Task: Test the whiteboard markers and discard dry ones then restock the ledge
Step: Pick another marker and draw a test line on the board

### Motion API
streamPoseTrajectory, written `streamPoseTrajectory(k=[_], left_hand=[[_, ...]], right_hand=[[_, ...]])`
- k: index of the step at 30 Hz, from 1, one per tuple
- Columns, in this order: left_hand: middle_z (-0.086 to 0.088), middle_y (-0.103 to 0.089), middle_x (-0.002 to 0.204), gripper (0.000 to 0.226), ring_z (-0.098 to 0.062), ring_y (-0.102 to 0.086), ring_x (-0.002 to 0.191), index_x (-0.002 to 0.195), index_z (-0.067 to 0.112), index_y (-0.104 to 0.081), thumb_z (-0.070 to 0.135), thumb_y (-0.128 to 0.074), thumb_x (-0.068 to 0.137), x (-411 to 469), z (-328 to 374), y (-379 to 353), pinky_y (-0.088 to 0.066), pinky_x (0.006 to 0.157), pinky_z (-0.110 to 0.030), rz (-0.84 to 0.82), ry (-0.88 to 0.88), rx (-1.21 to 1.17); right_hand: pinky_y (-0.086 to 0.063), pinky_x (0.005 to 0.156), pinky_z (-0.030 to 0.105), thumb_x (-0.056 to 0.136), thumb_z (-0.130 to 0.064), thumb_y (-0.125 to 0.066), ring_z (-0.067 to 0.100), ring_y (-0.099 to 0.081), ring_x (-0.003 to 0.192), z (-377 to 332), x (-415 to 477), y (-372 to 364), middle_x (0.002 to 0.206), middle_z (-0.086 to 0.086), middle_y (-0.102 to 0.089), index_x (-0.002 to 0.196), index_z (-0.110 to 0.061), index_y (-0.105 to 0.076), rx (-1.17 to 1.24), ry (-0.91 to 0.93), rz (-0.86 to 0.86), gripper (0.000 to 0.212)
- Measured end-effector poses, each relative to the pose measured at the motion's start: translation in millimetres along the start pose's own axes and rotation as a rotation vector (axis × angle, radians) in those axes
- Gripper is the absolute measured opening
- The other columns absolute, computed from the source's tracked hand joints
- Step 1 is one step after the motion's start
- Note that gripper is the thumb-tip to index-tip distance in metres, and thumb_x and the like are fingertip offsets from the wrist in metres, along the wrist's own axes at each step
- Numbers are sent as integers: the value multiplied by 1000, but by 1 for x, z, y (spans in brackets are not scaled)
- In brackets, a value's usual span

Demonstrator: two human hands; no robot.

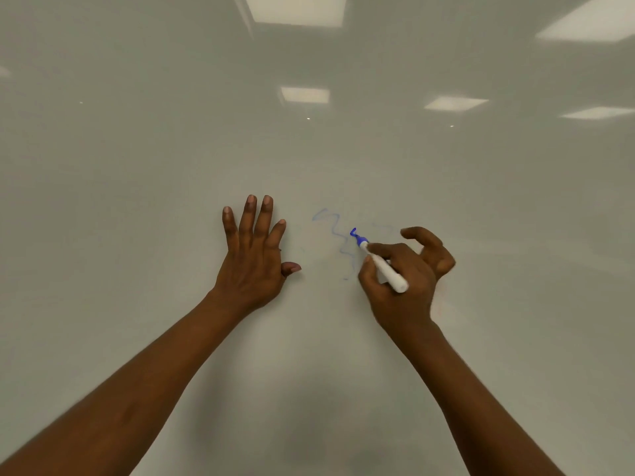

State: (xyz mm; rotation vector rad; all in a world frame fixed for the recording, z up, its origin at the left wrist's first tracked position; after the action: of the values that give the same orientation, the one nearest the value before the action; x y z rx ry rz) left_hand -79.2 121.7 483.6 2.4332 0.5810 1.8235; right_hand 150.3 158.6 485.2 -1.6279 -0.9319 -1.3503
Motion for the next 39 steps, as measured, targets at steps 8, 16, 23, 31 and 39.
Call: streamPoseTrajectory(k=[8, 16, 23, 31, 39], left_hand=[[-33, -39, 136, 79, -48, -14, 137, 77, -2, -65, 66, -28, 92, -1, 1, 0, 6, 116, -53, 53, 65, -65], [-31, -51, 118, 84, -49, -22, 133, 71, -3, -63, 68, -23, 92, -3, 1, 1, 2, 116, -53, 80, 59, -118], [-20, -50, 110, 74, -46, -40, 126, 72, 8, -49, 65, -6, 91, -10, 8, 25, -19, 102, -73, 306, -34, -169], [-5, -47, 47, 74, -19, -46, 43, 59, 12, -44, 66, -6, 92, -49, 70, 63, -46, 65, -34, 465, -57, -493], [-5, -54, 49, 87, -15, -46, 40, 54, 5, -58, 66, -8, 93, -58, 85, 88, -42, 52, -24, 444, -105, -582]], right_hand=[[-32, 80, 50, 68, 2, -66, 21, -55, 103, 19, -39, 24, 58, -7, -59, 72, -7, -70, -94, 20, 45, 11], [-29, 85, 43, 75, -10, -61, 17, -55, 106, 19, -96, 40, 55, -13, -58, 64, -13, -69, -199, -8, -108, 14], [-39, 80, 39, 78, -20, -61, 13, -49, 112, -29, -97, 54, 67, -16, -62, 74, -15, -72, 97, -222, -124, 13], [-41, 79, 30, 77, -21, -64, 12, -51, 109, -82, -88, 74, 84, -15, -66, 86, -21, -69, 357, -196, -139, 10], [-40, 83, 25, 77, -25, -65, 10, -51, 108, -90, -93, 77, 81, -17, -67, 85, -22, -71, 383, -187, -229, 11]])
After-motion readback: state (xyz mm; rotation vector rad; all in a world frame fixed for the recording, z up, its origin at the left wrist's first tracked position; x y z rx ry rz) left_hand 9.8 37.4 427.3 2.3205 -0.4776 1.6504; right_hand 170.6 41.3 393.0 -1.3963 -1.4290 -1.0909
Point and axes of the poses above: each hand's wrist, its own x-axis towards the middle knuckle, its own y-axis out of the back of the hand, z = x × y, the point moved 2 cm from there along x, towards the middle knuckle
